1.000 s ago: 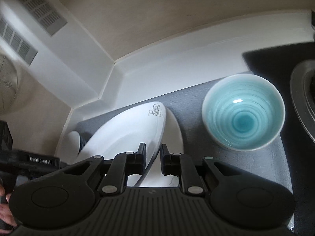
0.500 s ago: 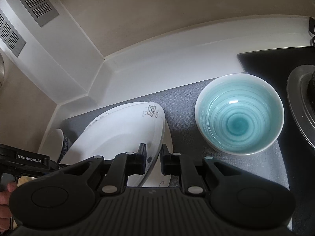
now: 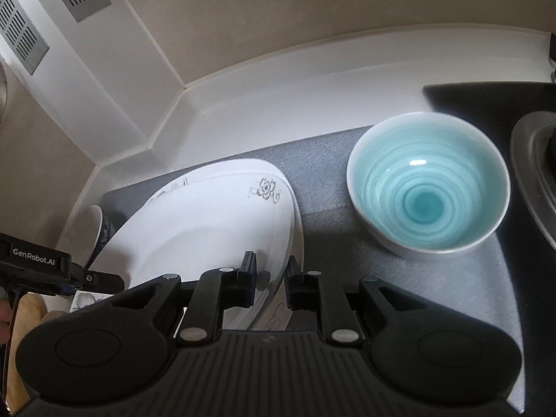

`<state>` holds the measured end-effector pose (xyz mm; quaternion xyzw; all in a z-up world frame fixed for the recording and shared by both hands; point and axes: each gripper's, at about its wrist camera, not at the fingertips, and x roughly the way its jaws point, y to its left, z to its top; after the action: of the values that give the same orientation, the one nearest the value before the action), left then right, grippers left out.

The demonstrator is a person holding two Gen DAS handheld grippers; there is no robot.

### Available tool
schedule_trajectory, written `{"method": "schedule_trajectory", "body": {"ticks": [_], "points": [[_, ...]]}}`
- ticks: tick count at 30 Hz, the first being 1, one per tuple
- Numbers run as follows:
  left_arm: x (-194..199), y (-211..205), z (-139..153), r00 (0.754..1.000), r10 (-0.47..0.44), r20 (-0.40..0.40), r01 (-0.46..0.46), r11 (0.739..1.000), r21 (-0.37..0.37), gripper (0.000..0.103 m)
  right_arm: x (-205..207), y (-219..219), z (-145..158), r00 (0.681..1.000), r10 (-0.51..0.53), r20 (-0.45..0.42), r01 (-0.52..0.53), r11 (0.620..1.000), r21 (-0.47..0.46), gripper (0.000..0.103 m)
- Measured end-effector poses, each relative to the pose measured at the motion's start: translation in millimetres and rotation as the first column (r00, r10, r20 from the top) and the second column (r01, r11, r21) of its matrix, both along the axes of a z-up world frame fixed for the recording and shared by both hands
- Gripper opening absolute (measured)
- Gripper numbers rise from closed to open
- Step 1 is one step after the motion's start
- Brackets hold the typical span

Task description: Organize plates and bowls

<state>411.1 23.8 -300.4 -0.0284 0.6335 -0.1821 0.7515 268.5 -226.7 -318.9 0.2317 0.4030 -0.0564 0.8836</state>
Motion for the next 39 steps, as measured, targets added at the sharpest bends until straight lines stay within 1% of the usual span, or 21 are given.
{"method": "schedule_trajectory", "body": {"ticks": [2, 4, 6, 12, 14, 16, 17, 20, 22, 24, 25, 27, 28, 30, 32, 34, 37, 39], "points": [[-1, 2, -8, 1.0, 0.004, -0.012, -0.004, 1.0, 0.003, 0.03, -2, -1, -2, 1.0, 0.005, 0.013, -0.005, 1.0, -0.001, 0.016], [-4, 2, -9, 1.0, 0.004, -0.007, -0.004, 1.0, -0.012, 0.03, -3, -5, -3, 1.0, 0.004, 0.029, -0.004, 1.0, 0.011, 0.016], [-4, 2, -9, 1.0, 0.003, -0.005, -0.004, 1.0, -0.013, 0.03, -4, -8, -3, 0.999, 0.014, 0.04, -0.014, 1.0, 0.009, 0.015], [-3, 2, -15, 1.0, 0.006, -0.017, -0.007, 1.0, -0.028, 0.031, -3, -11, -2, 0.998, 0.01, 0.061, -0.01, 1.0, 0.005, 0.014], [-3, 4, -17, 1.0, 0.004, -0.013, -0.005, 0.999, -0.034, 0.032, -3, -12, -1, 0.998, -0.01, 0.057, 0.009, 1.0, 0.022, 0.014], [-4, 7, -18, 1.0, 0.004, -0.008, -0.004, 0.999, -0.038, 0.032, -5, -22, -6, 0.998, -0.038, 0.056, 0.032, 0.994, 0.1, 0.014], [-4, 8, -18, 1.0, 0.003, -0.006, -0.003, 0.999, -0.039, 0.032, -6, -28, -9, 0.997, -0.053, 0.056, 0.045, 0.989, 0.142, 0.011], [-7, 12, -16, 1.0, 0.0, -0.004, 0.0, 0.999, -0.042, 0.031, -9, -43, -18, 0.995, -0.095, 0.041, 0.081, 0.96, 0.268, 0.009], [-8, 17, -16, 1.0, 0.005, -0.019, -0.006, 0.998, -0.055, 0.031, -12, -50, -21, 0.993, -0.116, 0.029, 0.1, 0.939, 0.33, 0.009], [-10, 24, -15, 1.0, 0.013, -0.028, -0.015, 0.998, -0.068, 0.031, -15, -53, -21, 0.993, -0.116, 0.018, 0.102, 0.927, 0.362, 0.01], [-11, 27, -13, 0.999, 0.016, -0.028, -0.018, 0.998, -0.068, 0.031, -16, -52, -19, 0.995, -0.101, 0.016, 0.089, 0.932, 0.351, 0.01], [-14, 33, -9, 1.0, 0.017, -0.018, -0.019, 0.998, -0.065, 0.029, -16, -46, -12, 0.999, -0.05, 0.01, 0.045, 0.955, 0.292, 0.01], [-16, 35, -6, 1.0, 0.012, -0.009, -0.012, 0.998, -0.068, 0.029, -16, -43, -9, 0.999, -0.033, -0.003, 0.033, 0.966, 0.256, 0.014], [-19, 36, -4, 1.0, 0.001, -0.003, -0.001, 0.998, -0.064, 0.029, -16, -38, -5, 1.0, -0.016, -0.021, 0.02, 0.98, 0.196, 0.016], [-23, 37, -4, 1.0, -0.009, -0.004, 0.008, 0.998, -0.064, 0.029, -15, -36, -4, 1.0, -0.002, -0.014, 0.004, 0.984, 0.181, 0.016], [-26, 35, -4, 1.0, -0.02, -0.013, 0.019, 0.998, -0.067, 0.026, -14, -34, -4, 1.0, -0.002, -0.021, 0.005, 0.989, 0.151, 0.016], [-32, 33, 0, 0.999, -0.034, -0.01, 0.033, 0.997, -0.069, 0.023, -15, -32, -3, 1.0, -0.006, -0.024, 0.009, 0.989, 0.147, 0.015], [-35, 33, 3, 0.999, -0.047, 0.009, 0.047, 0.997, -0.059, 0.023, -20, -32, -2, 0.999, -0.007, -0.033, 0.012, 0.988, 0.152, 0.015]]}}
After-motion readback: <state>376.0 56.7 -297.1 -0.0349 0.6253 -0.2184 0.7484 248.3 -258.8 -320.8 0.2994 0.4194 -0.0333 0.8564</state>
